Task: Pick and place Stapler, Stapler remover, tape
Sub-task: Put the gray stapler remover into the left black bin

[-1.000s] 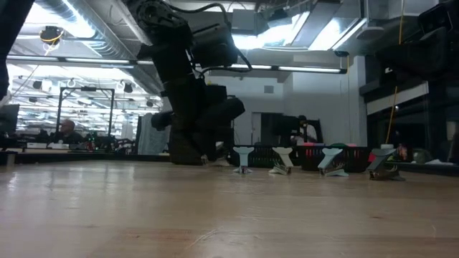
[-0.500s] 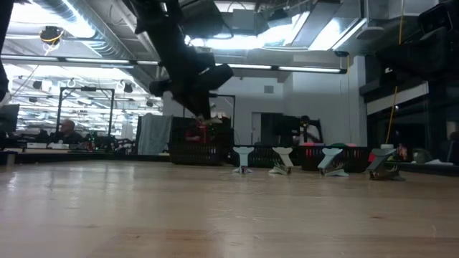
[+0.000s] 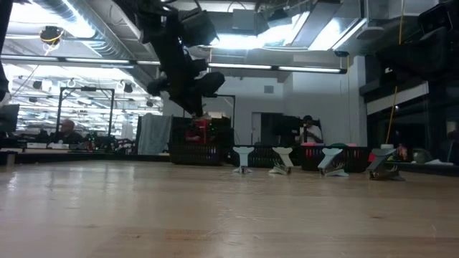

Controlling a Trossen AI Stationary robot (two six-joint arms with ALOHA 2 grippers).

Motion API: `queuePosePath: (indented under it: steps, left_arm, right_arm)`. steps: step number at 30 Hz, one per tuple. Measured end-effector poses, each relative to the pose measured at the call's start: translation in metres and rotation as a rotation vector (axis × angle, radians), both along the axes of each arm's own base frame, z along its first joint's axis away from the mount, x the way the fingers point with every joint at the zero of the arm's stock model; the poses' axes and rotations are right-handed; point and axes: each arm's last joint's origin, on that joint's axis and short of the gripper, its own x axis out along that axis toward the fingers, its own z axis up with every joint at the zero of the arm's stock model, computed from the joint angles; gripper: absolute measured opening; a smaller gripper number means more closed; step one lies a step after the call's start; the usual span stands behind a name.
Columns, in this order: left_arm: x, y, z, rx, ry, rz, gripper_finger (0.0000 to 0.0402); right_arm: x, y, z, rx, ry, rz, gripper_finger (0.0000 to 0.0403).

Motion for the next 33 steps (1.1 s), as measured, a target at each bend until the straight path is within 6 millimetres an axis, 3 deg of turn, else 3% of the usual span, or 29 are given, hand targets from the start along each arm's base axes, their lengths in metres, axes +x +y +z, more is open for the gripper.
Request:
queuePosePath:
  steps: [13, 22, 33]
  left_arm:
    - [-0.003, 0.032, -0.008, -0.038, -0.058, 0.055, 0.0041]
    - [0.002, 0.056, -0.037, -0.077, -0.077, 0.122, 0.0041]
    - [-0.001, 0.076, -0.071, -0.260, -0.086, 0.134, 0.0050]
  right_arm:
    - [0.000, 0.000, 0.000, 0.000, 0.000, 0.000, 0.0039]
    - [0.000, 0.000, 0.000, 0.000, 0.000, 0.000, 0.0039]
    - [0.000, 0.000, 0.000, 0.000, 0.000, 0.000, 0.0039]
